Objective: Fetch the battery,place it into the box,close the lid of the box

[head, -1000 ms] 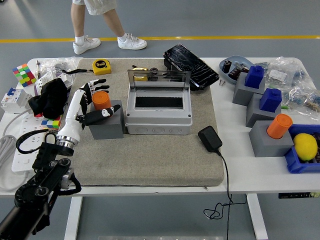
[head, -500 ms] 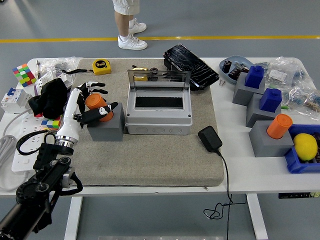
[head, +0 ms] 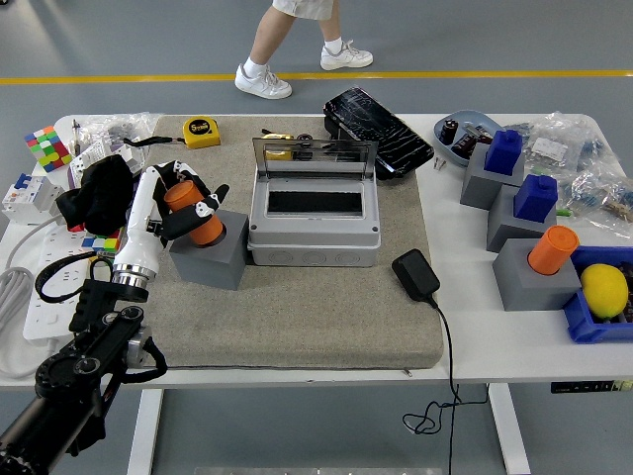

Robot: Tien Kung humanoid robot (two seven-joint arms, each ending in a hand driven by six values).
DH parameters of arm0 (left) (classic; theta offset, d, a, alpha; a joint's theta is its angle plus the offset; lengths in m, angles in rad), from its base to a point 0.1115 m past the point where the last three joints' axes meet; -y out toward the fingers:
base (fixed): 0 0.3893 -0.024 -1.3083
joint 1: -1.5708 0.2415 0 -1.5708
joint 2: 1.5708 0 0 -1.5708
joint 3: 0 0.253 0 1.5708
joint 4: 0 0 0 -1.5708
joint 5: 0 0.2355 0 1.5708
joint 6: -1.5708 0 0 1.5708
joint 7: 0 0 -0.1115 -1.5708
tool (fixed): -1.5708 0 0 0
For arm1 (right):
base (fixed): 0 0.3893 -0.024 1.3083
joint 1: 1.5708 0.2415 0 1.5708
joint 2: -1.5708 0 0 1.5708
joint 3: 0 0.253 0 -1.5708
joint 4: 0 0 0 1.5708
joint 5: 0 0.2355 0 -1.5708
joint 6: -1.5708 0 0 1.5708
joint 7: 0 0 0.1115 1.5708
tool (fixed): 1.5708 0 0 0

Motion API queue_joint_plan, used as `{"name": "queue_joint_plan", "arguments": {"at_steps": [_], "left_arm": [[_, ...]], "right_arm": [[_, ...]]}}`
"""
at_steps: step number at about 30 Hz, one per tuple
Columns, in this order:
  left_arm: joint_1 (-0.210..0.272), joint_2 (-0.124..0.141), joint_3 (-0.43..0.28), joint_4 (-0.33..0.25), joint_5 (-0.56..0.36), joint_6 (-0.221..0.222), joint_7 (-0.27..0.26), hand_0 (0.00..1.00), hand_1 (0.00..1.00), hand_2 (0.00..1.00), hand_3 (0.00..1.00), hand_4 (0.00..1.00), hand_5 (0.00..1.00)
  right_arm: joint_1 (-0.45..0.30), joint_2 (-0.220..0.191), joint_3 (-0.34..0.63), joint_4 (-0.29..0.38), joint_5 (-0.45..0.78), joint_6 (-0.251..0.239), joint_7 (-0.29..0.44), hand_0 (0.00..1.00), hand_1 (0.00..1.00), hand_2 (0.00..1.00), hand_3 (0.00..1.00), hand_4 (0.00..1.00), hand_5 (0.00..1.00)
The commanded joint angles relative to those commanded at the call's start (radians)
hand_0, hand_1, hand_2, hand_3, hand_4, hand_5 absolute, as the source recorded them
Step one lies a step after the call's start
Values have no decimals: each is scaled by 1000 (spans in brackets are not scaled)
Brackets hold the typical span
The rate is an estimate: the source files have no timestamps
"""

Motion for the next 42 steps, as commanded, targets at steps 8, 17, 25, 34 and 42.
{"name": "queue_joint_plan", "arguments": {"at_steps": [8,17,25,34,42], "left_arm": [[7,0,35,-140,120,20,71,130,135,208,254,720,2],[-94,12,194,-298,383,36,258,132,137,214,267,746,2],[-245,25,344,-276,696,30,372,134,140,217,278,777,2],[-370,0,457,-183,905,-14,472,152,154,229,344,871,2],[-450,0,520,-78,982,-29,509,162,166,240,399,938,2]], "right_arm": [[-4,1,3,0,0,-2,3,645,643,671,559,982,464],[-2,-1,7,0,3,-4,3,645,643,671,559,982,464],[0,-2,-1,0,7,-5,3,645,643,671,559,982,463],[3,-6,1,0,-1,-5,-2,646,643,671,559,981,463],[6,-7,-17,0,5,-3,-2,646,643,671,559,981,463]]}}
